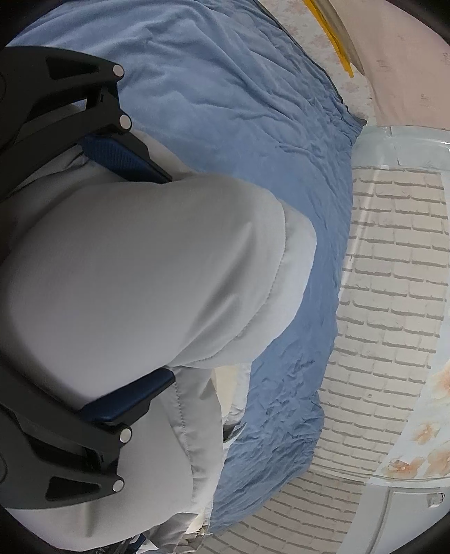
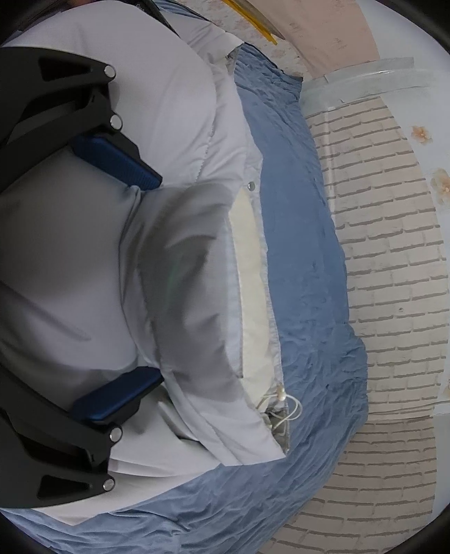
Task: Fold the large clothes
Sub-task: 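Lift the jacket with both grippers and fold the hem toward the collar, then hold the folded jacket bundle with both grippers closed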
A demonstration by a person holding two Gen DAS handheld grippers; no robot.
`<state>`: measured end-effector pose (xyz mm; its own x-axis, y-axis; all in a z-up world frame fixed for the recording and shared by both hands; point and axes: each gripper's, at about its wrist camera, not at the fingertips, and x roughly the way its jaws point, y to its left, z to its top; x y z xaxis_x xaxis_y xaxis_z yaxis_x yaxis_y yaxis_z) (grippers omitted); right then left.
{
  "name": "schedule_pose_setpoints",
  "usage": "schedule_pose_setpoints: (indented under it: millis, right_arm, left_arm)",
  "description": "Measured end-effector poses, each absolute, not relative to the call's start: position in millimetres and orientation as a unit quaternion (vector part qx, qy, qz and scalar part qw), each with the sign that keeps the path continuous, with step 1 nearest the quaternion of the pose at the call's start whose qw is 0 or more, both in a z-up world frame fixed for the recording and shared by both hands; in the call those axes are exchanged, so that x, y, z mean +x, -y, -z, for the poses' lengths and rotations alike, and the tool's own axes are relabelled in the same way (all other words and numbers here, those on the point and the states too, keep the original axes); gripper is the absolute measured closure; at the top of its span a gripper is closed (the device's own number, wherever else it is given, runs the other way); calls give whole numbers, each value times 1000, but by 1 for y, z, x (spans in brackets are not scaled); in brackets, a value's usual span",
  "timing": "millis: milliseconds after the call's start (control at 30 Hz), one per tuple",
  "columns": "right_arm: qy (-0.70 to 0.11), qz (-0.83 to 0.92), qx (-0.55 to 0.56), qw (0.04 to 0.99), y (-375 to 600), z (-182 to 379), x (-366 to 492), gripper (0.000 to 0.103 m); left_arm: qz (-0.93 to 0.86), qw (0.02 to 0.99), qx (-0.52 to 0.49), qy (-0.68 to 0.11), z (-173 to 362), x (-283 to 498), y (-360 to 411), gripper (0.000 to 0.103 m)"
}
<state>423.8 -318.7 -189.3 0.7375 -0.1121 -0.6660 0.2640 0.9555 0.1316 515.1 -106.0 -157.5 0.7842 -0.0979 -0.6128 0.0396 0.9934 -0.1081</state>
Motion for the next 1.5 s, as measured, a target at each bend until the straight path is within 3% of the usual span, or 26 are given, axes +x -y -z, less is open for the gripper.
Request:
schedule_pose_setpoints:
  millis: [1500]
  right_arm:
    - [-351, 102, 106, 925, 320, 188, 423, 1]
  left_arm:
    - [34, 937, -37, -346, 168, 519, 105, 3]
